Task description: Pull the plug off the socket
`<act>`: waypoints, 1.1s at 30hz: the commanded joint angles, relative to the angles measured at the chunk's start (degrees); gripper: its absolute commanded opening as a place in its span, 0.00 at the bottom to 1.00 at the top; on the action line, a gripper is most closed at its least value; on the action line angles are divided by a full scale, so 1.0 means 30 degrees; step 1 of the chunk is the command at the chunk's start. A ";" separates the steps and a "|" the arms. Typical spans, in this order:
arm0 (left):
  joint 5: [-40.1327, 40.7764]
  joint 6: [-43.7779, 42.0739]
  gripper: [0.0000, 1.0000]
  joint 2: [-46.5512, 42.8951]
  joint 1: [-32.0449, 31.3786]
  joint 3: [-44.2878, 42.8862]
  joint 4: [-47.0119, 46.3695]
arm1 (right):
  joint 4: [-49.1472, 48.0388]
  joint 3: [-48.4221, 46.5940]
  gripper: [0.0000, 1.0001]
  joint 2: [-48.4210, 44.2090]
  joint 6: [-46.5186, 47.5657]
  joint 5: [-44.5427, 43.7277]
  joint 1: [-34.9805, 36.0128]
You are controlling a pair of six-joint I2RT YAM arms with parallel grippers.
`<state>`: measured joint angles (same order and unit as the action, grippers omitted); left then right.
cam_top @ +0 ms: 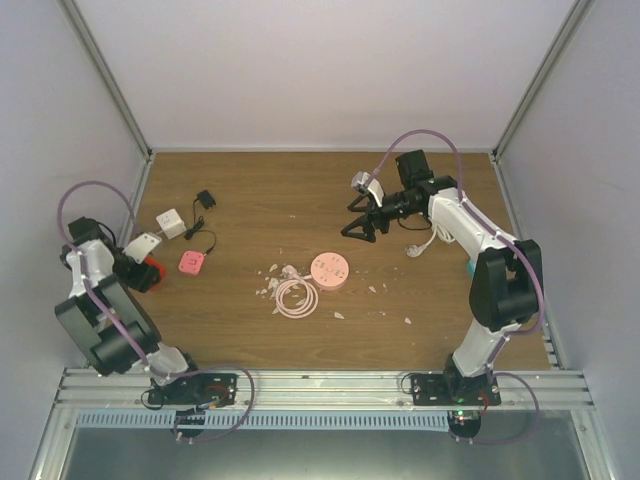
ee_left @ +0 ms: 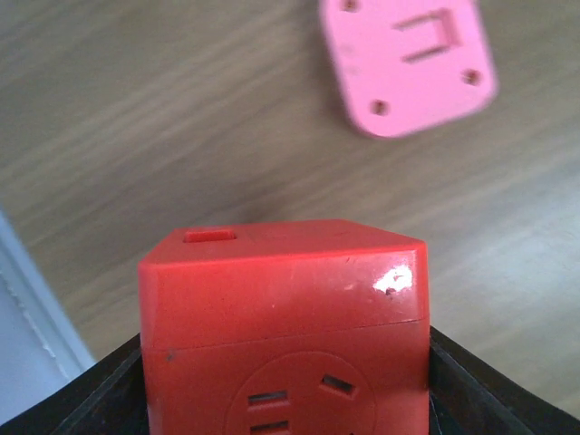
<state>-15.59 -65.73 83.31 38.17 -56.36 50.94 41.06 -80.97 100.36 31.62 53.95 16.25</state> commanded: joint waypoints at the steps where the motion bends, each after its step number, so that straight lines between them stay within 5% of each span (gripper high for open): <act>1: -0.1110 0.1834 0.38 0.1856 0.0605 -0.1849 -0.1127 | 0.0367 -0.0834 0.98 0.0591 0.0506 -0.0088 0.0273; 16: -0.1178 0.3953 0.46 0.3815 0.0004 -0.2138 -0.2514 | -0.0065 -0.0875 0.97 0.0912 0.0402 -0.0740 0.0604; 22: -0.1247 0.4096 0.69 0.3787 -0.0112 -0.1832 -0.2511 | -0.0159 -0.1002 0.97 0.1220 0.1177 -0.1649 0.1350; 33: -0.1463 0.3830 0.95 0.2897 -0.0178 -0.1446 -0.2342 | -0.0686 -0.1591 0.97 0.2334 0.2160 -0.3755 0.3857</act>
<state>-18.22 -54.61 94.76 37.98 -60.84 44.34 39.94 -83.48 105.38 35.81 45.17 25.15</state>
